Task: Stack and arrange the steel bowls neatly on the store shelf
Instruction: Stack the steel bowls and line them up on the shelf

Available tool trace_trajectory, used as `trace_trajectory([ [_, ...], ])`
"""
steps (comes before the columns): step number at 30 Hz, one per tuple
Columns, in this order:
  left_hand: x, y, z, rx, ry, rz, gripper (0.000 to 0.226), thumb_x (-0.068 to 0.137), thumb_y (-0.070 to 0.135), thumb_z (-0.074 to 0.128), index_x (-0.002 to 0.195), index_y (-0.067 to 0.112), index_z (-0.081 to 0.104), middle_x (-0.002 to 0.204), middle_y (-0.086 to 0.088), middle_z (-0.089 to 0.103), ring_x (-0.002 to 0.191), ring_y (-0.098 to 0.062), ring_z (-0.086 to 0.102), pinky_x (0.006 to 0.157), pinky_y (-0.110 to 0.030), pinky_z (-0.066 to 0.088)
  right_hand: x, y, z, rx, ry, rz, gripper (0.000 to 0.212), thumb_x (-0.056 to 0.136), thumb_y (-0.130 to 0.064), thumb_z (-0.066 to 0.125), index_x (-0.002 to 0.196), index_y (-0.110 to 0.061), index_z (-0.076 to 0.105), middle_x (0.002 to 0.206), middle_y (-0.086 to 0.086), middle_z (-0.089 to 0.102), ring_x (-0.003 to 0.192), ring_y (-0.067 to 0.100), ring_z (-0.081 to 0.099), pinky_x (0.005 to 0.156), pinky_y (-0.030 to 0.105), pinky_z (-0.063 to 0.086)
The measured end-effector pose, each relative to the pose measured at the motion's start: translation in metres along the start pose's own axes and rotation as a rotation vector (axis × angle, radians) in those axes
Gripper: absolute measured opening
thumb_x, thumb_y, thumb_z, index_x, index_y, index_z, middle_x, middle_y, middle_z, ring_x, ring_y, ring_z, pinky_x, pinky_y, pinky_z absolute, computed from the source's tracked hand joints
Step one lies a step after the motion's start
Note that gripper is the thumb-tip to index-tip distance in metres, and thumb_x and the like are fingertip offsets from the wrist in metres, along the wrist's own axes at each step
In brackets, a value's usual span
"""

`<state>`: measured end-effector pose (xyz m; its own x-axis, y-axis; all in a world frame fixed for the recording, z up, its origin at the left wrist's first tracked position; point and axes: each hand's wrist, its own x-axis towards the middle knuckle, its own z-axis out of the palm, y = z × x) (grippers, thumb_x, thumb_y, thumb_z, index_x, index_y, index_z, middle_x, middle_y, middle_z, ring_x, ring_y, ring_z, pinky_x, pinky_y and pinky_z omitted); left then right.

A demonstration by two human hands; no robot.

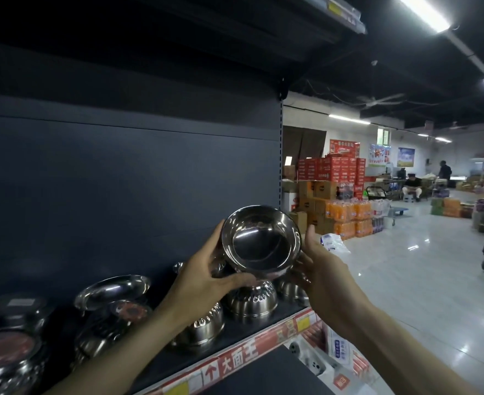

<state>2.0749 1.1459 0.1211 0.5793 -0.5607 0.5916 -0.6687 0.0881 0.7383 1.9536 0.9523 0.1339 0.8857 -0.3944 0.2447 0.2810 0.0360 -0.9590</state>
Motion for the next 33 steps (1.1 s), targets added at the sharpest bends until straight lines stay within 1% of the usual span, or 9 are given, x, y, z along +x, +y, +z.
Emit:
trace_trajectory([
  [4,0.004,0.008,-0.002,-0.185,0.047,-0.100,0.056,0.081,0.033,0.085,0.132,0.037,0.062,0.126,0.016,0.077,0.123,-0.001,0.069,0.102,-0.016,0.053,-0.002,0.006,0.001,-0.027,-0.066,-0.033,0.047,0.103,-0.059,0.044,0.118,-0.033,0.080,0.110,-0.005,0.083,0.098,0.007,0.078,0.089,0.032,0.048],
  [6,0.007,0.010,-0.002,-0.221,0.071,-0.127,0.039,0.083,0.031,0.077,0.120,0.024,0.069,0.118,0.009,0.080,0.116,-0.003,0.073,0.104,-0.020,0.055,-0.003,0.007,0.002,-0.043,-0.099,-0.048,0.047,0.095,-0.057,0.054,0.126,-0.029,0.075,0.112,-0.004,0.083,0.092,0.002,0.078,0.085,0.030,0.049],
  [10,0.008,0.009,0.003,-0.279,0.058,-0.161,0.047,0.086,0.033,0.074,0.128,0.015,0.069,0.122,0.004,0.080,0.116,-0.006,0.073,0.093,-0.015,0.054,-0.005,0.007,0.002,-0.084,-0.076,-0.074,0.050,0.084,-0.051,0.070,0.128,-0.027,0.073,0.111,-0.003,0.082,0.092,0.004,0.078,0.083,0.028,0.050],
  [13,0.006,0.007,0.006,-0.287,0.040,-0.180,0.047,0.086,0.036,0.074,0.129,0.017,0.069,0.124,0.003,0.079,0.119,-0.008,0.073,0.103,-0.023,0.053,-0.005,0.010,-0.001,-0.088,-0.027,-0.048,0.069,0.079,-0.061,0.080,0.140,-0.030,0.067,0.121,-0.005,0.080,0.114,0.014,0.073,0.094,0.035,0.050],
  [17,0.005,0.005,0.009,-0.312,0.020,-0.178,0.042,0.088,0.031,0.073,0.128,0.018,0.070,0.124,0.004,0.079,0.122,-0.009,0.072,0.100,-0.019,0.055,-0.006,0.011,-0.003,-0.083,-0.004,-0.044,0.048,0.079,-0.056,0.073,0.118,-0.028,0.077,0.111,-0.001,0.082,0.112,0.020,0.072,0.095,0.038,0.051],
  [22,0.015,-0.005,0.007,-0.279,0.033,-0.193,0.045,0.086,0.050,0.082,0.120,0.021,0.076,0.122,-0.003,0.079,0.123,-0.018,0.072,0.121,-0.045,0.042,0.000,0.014,-0.006,-0.073,0.006,-0.029,0.047,0.075,-0.058,0.075,0.108,-0.025,0.082,0.108,0.000,0.082,0.111,0.023,0.069,0.096,0.040,0.047],
  [26,0.030,-0.014,0.008,-0.302,0.035,-0.182,0.053,0.079,0.059,0.086,0.116,0.022,0.078,0.121,-0.006,0.079,0.123,-0.024,0.071,0.123,-0.052,0.039,0.010,0.009,-0.014,-0.128,-0.013,-0.032,0.049,0.075,-0.059,0.074,0.106,-0.023,0.085,0.109,-0.003,0.083,0.118,0.026,0.069,0.116,0.051,0.044],
  [28,0.040,-0.021,0.011,-0.321,0.033,-0.176,0.057,0.078,0.060,0.087,0.115,0.018,0.077,0.123,-0.008,0.078,0.124,-0.026,0.071,0.123,-0.054,0.039,0.021,0.009,-0.019,-0.138,-0.012,-0.037,0.053,0.075,-0.059,0.075,0.108,-0.019,0.084,0.109,0.001,0.083,0.117,0.029,0.070,0.118,0.054,0.043],
  [33,0.064,-0.037,0.023,-0.315,0.091,-0.179,0.047,0.083,0.047,0.085,0.117,0.016,0.077,0.119,-0.007,0.079,0.120,-0.024,0.073,0.121,-0.051,0.044,0.056,0.016,-0.031,-0.184,0.030,-0.080,0.023,0.097,-0.036,0.073,0.108,-0.017,0.082,0.106,-0.001,0.083,0.106,0.015,0.075,0.116,0.047,0.047],
])
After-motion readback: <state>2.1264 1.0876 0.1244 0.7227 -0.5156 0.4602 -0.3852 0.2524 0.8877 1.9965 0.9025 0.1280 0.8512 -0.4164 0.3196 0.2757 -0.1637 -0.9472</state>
